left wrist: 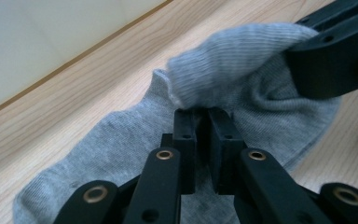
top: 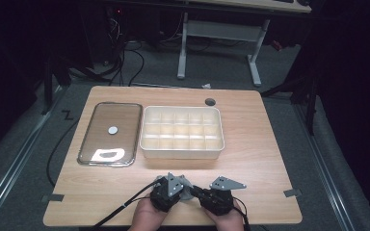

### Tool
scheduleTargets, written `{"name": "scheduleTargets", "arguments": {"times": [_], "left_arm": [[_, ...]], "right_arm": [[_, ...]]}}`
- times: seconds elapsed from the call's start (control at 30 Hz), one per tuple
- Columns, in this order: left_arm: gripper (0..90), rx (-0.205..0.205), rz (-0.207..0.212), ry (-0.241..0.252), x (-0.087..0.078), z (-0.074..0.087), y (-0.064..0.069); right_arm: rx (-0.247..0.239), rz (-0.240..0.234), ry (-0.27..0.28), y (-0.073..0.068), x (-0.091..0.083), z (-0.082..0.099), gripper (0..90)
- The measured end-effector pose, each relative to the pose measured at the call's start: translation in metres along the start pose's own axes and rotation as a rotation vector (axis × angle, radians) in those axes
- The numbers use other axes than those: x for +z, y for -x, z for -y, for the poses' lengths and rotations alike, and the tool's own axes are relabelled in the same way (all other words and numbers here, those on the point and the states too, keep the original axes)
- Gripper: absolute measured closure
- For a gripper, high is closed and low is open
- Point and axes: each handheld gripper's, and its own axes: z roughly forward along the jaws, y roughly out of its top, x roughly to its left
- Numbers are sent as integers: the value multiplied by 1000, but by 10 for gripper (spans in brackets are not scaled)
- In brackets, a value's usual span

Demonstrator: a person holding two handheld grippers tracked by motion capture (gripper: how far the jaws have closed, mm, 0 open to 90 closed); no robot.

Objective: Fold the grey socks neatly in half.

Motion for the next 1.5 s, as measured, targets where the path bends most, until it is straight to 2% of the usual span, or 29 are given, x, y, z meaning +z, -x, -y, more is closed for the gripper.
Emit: {"name": "scheduleTargets", "arguments": {"times": [0.2,0.27,0.4,0.43,0.5,0.57,0.6,0.63,0.67,0.73,0.8,0.9,1.0,1.1,1.23,1.5], "left_arm": [[795,2,3,-1,5,-6,6],[736,-4,6,0,4,-8,4],[620,-49,-17,81,-20,-8,-14],[603,-65,-30,93,-25,-6,-20],[549,-128,-36,95,-36,3,-37],[488,-234,12,59,-41,15,-55],[477,-272,39,57,-42,21,-59],[467,-287,56,57,-42,24,-60],[461,-292,81,53,-41,28,-60],[465,-280,105,28,-37,31,-58],[519,-263,120,11,-33,32,-56],[667,-243,119,24,-31,35,-51],[735,-239,116,45,-31,40,-48],[752,-233,108,61,-34,42,-46],[753,-273,131,60,-33,43,-51],[765,-271,143,61,-32,42,-52]], "right_arm": [[3,-5,26,-1,-3,-2,862],[15,-1,29,1,-4,-2,862],[40,20,39,10,-10,0,860],[43,22,38,12,-11,0,860],[54,27,38,16,-13,2,860],[54,33,41,19,-15,2,859],[53,35,41,20,-15,2,859],[57,38,41,20,-16,2,859],[59,39,41,21,-16,2,859],[57,40,40,21,-16,1,858],[47,48,37,19,-16,1,858],[40,61,32,16,-14,0,857],[9,97,25,9,-13,-4,857],[-34,126,10,-3,-9,-9,857],[-59,147,1,-16,-2,-15,857],[-105,172,-25,-37,14,-36,859]]}}
